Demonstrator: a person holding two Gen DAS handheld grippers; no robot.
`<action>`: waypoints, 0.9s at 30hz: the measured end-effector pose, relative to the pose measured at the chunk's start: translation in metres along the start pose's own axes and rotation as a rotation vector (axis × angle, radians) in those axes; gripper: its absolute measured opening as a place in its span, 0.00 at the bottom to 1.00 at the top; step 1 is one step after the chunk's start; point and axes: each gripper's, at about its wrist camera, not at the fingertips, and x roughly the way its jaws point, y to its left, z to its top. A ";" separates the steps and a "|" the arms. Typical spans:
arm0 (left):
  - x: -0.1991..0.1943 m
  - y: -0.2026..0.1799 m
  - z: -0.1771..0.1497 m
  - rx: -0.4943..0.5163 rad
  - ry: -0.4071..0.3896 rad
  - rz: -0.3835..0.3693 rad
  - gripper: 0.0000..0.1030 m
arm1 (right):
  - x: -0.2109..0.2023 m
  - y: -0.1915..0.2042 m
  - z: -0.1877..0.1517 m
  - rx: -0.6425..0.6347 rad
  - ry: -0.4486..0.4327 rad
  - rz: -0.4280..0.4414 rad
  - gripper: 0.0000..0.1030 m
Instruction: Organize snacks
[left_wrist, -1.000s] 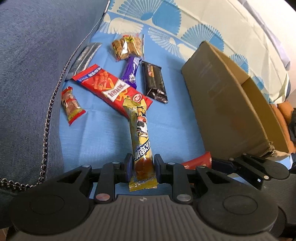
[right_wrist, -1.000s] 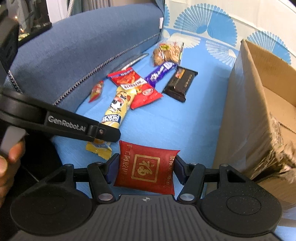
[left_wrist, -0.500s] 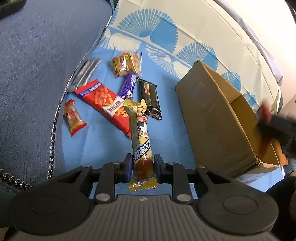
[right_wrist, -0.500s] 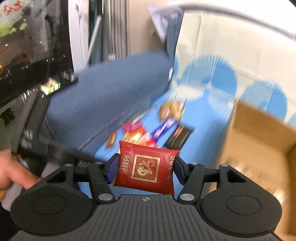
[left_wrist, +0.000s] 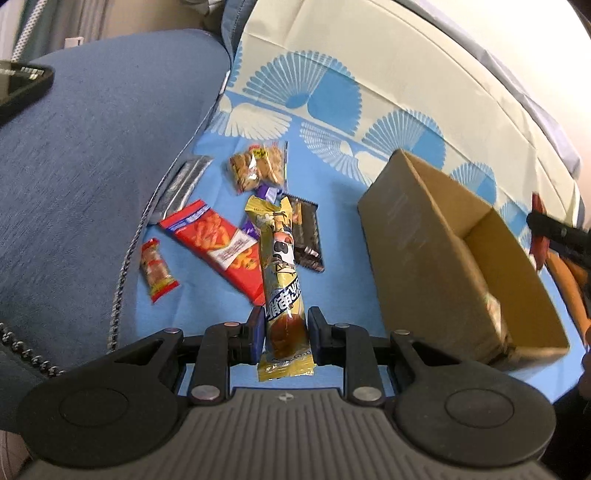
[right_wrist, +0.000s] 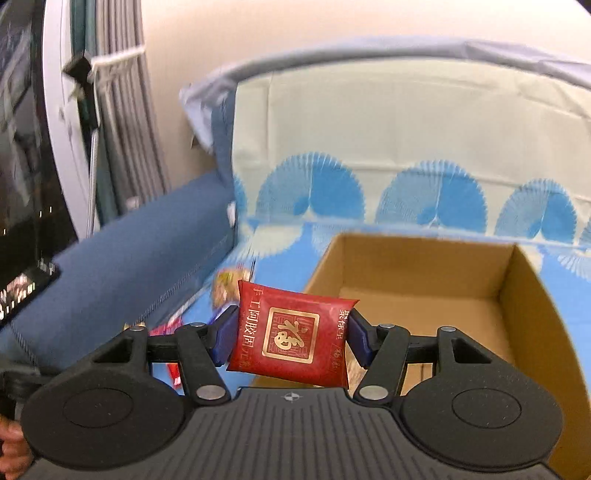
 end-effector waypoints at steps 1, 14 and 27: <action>0.000 -0.008 0.004 0.004 -0.006 -0.001 0.26 | 0.000 -0.005 0.000 0.011 -0.004 -0.010 0.61; 0.018 -0.172 0.081 0.158 -0.120 -0.169 0.26 | -0.004 -0.059 0.001 0.157 -0.055 -0.246 0.61; 0.004 -0.200 0.043 0.264 -0.151 -0.183 0.54 | -0.001 -0.076 -0.006 0.199 -0.022 -0.380 0.72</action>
